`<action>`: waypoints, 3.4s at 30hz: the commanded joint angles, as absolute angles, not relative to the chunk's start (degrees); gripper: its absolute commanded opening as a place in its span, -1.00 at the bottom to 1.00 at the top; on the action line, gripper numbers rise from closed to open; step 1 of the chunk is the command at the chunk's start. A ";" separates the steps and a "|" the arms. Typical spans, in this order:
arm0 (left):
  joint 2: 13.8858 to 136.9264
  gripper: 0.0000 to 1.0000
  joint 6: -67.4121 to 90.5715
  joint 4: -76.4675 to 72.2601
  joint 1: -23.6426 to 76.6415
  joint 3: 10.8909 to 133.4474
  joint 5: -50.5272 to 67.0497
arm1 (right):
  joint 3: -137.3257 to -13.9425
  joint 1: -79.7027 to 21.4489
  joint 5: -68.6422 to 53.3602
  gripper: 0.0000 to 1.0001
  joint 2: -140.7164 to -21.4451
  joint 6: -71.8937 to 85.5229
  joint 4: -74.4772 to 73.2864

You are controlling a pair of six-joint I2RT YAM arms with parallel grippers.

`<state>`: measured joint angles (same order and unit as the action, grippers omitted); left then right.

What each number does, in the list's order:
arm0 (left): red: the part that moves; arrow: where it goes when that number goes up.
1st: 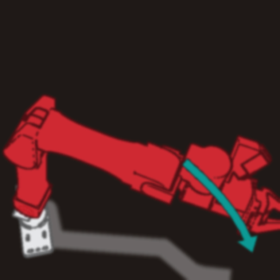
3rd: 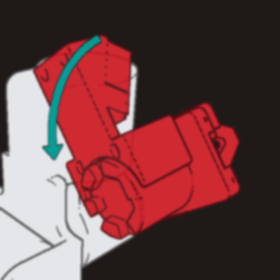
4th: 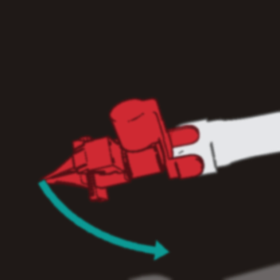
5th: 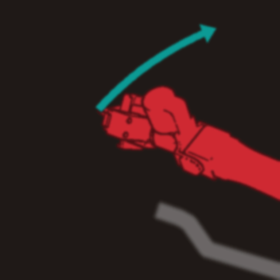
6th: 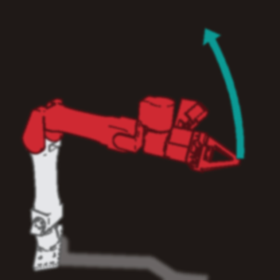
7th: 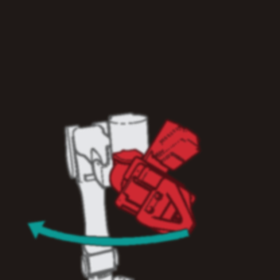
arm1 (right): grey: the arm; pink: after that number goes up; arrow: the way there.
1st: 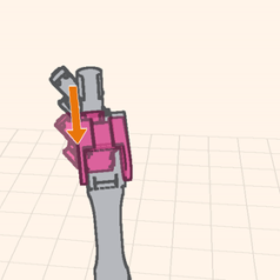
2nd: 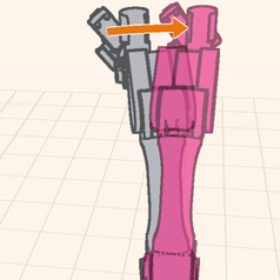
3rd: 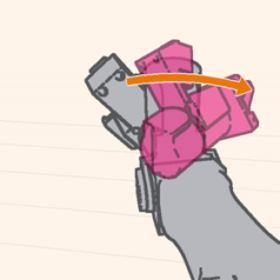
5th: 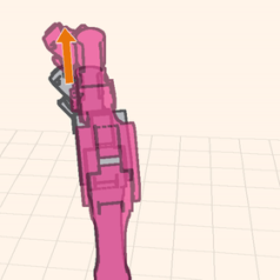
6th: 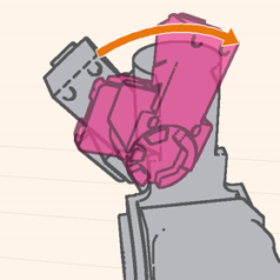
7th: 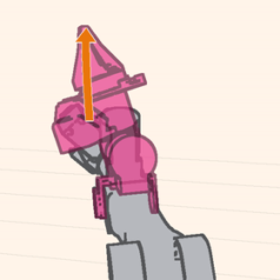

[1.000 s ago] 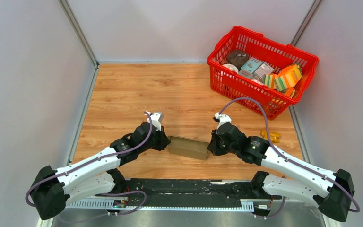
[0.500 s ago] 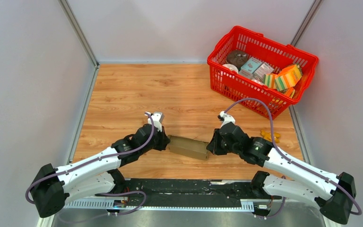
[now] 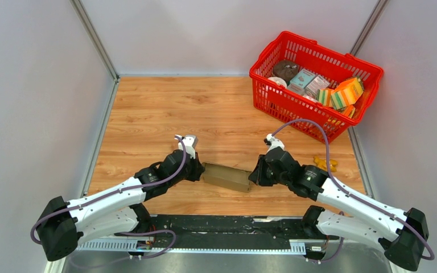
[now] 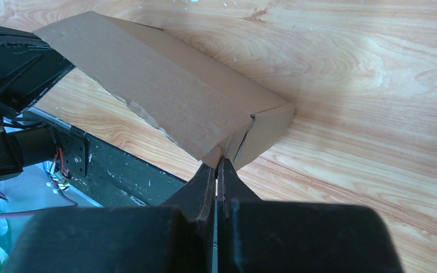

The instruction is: Fold the paper box

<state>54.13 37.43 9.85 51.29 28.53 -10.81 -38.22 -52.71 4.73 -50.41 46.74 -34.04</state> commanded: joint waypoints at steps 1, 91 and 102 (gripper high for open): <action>55.20 -0.86 37.97 14.59 51.50 28.39 -11.69 | -37.88 -52.30 1.67 -1.00 -49.57 49.31 -28.57; 51.24 -0.27 41.48 28.21 48.16 39.64 -14.68 | -43.07 -61.44 18.55 -0.14 -64.43 29.36 -24.78; 49.57 -0.46 42.54 26.54 48.16 36.21 -13.45 | -45.26 -60.74 14.07 0.24 -58.28 31.73 -28.47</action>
<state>50.37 41.98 27.64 48.27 37.01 -14.44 -41.95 -61.10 16.08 -62.24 30.26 -27.40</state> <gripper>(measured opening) 0.271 0.604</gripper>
